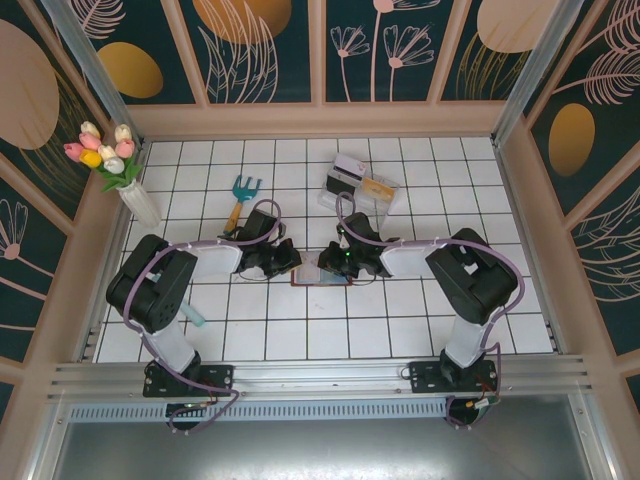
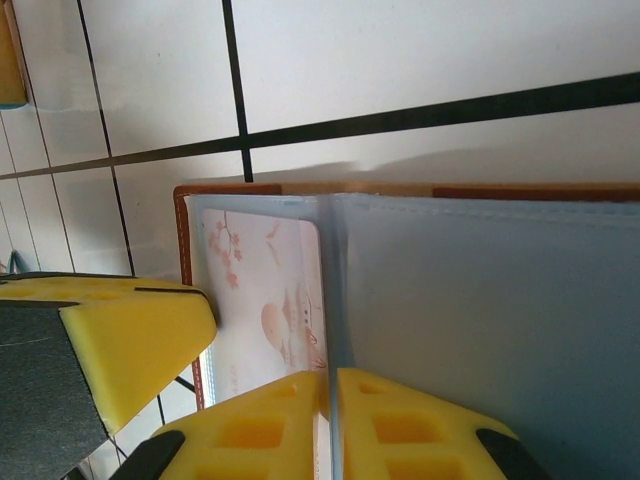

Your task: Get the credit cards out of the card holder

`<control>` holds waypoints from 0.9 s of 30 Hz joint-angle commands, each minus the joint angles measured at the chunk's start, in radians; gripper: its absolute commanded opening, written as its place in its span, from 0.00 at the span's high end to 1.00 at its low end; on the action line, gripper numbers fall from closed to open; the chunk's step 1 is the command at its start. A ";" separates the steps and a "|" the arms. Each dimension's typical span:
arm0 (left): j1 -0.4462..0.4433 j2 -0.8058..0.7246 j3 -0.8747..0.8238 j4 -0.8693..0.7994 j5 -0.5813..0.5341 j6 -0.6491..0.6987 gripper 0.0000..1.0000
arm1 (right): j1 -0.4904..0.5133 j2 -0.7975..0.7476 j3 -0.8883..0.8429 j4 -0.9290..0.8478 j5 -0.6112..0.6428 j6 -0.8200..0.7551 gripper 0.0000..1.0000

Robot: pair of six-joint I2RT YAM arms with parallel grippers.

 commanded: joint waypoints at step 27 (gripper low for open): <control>-0.003 0.037 -0.005 -0.104 -0.051 0.052 0.83 | -0.038 -0.036 -0.009 -0.066 -0.044 -0.061 1.00</control>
